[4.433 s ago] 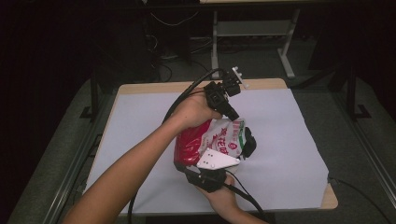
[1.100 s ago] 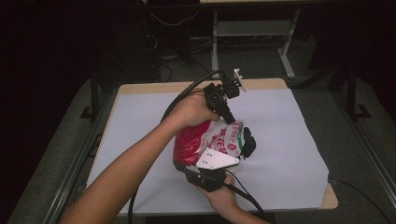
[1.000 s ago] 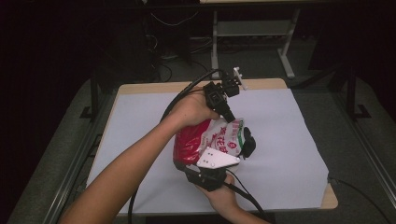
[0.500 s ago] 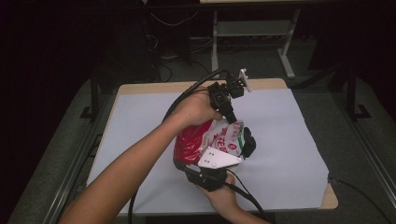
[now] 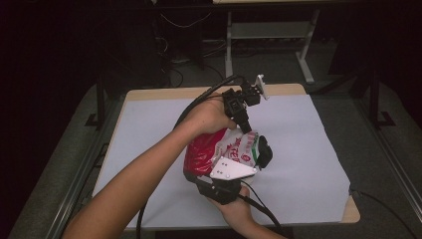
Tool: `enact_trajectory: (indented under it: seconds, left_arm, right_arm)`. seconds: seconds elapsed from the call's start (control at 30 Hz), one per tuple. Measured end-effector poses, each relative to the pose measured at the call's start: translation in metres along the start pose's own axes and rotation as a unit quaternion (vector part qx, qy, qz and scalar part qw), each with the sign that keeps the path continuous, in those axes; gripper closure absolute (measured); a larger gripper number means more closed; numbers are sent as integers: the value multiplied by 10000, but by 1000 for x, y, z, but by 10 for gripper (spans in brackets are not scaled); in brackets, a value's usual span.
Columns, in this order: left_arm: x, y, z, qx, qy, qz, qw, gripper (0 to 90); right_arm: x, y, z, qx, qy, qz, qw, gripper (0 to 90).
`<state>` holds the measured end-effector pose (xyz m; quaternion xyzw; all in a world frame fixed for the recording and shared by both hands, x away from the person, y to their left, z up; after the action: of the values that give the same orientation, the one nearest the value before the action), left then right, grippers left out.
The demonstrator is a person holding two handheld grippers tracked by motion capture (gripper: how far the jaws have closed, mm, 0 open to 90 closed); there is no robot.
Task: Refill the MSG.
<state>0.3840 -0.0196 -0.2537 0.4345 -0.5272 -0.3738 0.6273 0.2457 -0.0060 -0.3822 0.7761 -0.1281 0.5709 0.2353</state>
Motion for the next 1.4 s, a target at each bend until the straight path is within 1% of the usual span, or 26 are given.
enact_trajectory:
  seconds: [0.1,0.27,0.4,0.73,0.9,1.23,1.4]
  left_arm:
    - [2,-1,0,-2,-25,-53,10000,900]
    - [3,0,-1,-6,5,-34,10000,900]
    - [3,0,-2,-10,-13,-45,10000,900]
    - [2,3,-2,9,13,35,10000,900]
    - [3,2,-2,12,15,-1,10000,900]
    - [3,1,-2,-3,17,3,10000,900]
    - [3,0,-2,-7,35,-40,10000,900]
  right_arm:
    - [1,0,-1,13,-3,25,10000,777]
    - [2,1,1,6,-11,42,10000,776]
    - [2,1,1,2,-17,50,10000,777]
    - [2,1,1,-4,-8,44,10000,777]
    - [2,1,1,0,-12,43,10000,777]
    - [2,1,1,-4,-4,40,10000,777]
    - [2,1,1,2,-14,43,10000,777]
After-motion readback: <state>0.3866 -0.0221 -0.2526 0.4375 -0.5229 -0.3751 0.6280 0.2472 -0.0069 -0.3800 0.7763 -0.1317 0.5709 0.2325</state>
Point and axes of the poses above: each handheld gripper's, and its own axes: y roughly backward along the jaws, x roughly out of its top, z roughly to its right, the point moved 2 cm from there along -y, roughly forward along the jaws, and after that the axes turned 8 degrees about -y, right-handed, at the moved point
